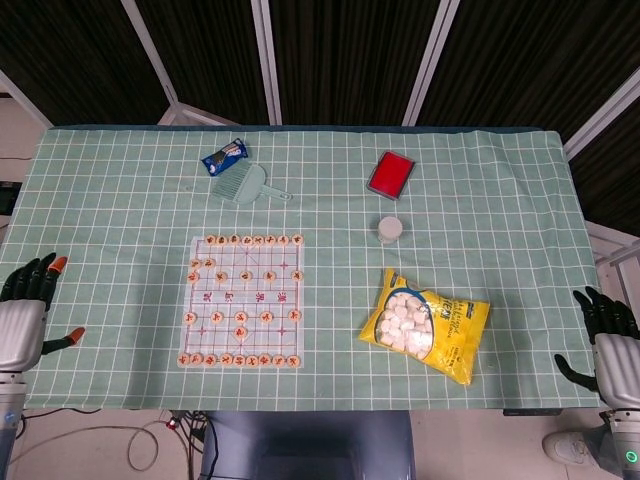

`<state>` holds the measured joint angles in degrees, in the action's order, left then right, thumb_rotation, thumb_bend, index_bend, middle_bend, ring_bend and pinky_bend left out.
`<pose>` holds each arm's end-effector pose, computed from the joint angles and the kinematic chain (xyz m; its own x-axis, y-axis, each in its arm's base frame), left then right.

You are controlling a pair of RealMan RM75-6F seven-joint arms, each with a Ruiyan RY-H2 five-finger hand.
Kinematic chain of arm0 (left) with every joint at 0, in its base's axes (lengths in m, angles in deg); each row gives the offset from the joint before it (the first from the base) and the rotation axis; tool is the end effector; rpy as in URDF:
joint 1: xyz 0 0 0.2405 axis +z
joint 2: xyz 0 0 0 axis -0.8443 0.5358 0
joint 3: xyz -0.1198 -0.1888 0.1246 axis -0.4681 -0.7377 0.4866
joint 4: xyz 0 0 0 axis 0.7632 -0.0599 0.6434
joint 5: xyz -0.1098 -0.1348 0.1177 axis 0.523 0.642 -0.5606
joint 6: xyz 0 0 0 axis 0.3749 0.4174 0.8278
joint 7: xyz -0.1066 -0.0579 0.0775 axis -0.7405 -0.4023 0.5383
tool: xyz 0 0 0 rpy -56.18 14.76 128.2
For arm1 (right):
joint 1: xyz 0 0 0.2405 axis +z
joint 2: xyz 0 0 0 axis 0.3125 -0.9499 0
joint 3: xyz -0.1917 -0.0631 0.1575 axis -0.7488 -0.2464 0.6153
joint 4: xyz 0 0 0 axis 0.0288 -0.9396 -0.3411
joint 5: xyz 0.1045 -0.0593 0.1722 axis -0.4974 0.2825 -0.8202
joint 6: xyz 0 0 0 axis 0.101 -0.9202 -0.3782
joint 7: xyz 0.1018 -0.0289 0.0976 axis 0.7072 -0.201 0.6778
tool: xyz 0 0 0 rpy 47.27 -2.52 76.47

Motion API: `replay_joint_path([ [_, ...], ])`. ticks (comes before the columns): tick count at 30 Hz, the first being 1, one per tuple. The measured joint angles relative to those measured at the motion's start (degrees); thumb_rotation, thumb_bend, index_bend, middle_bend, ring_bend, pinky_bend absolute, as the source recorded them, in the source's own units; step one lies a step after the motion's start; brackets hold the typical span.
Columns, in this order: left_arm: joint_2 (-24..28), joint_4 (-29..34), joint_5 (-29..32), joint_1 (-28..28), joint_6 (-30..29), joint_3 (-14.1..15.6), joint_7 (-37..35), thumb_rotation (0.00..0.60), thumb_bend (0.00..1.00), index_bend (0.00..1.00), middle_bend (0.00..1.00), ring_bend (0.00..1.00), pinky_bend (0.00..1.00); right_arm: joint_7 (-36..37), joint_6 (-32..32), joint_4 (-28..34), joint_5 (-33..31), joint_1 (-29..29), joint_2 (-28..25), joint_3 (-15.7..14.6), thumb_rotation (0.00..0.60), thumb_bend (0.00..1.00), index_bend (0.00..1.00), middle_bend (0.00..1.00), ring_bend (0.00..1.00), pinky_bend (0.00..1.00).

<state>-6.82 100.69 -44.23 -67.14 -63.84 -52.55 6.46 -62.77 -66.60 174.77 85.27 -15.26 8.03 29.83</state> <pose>-0.2952 0.2130 0.1410 0.5228 -0.0159 0.8523 0.8522 -0.0152 -0.5230 -0.3215 -0.1739 0.1760 0.3853 -0.0477 0.9216 -0.9150 0.1095 0.3882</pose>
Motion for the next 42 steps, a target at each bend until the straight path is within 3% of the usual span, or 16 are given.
replay_joint_path([
  [9, -1.4, 3.5, -2.9, -6.3, 6.7, -0.1, 9.0, 0.6, 0.01, 0.19, 0.83, 0.71, 0.72, 0.2, 0.4, 0.1, -0.7, 0.1, -0.1, 0.2, 0.6, 0.3, 0.0, 0.0, 0.0, 0.0],
  [14, -2.6, 5.8, -1.8, -10.3, 13.0, -0.5, 13.1, 0.6, 0.06, 0.28, 0.98, 0.84, 0.81, 0.4, 0.6, 0.1, -0.7, 0.2, -0.2, 0.2, 0.6, 0.3, 0.0, 0.0, 0.0, 0.0],
  [23, -5.8, 8.3, 1.8, -15.8, 20.8, -0.2, 21.4, 0.6, 0.09, 0.39, 1.0, 0.92, 0.91, 1.1, 0.7, 0.3, -0.7, 0.2, -0.4, 0.2, 0.6, 0.3, 0.0, 0.0, 0.0, 0.0],
  [42, -15.1, 4.9, 9.4, -24.6, 29.2, 0.9, 31.7, 0.6, 0.15, 0.48, 1.0, 0.93, 0.91, 2.2, 1.0, 0.4, -1.1, 0.3, -0.7, 0.4, 0.6, 0.3, 0.0, 0.0, 0.0, 0.0],
])
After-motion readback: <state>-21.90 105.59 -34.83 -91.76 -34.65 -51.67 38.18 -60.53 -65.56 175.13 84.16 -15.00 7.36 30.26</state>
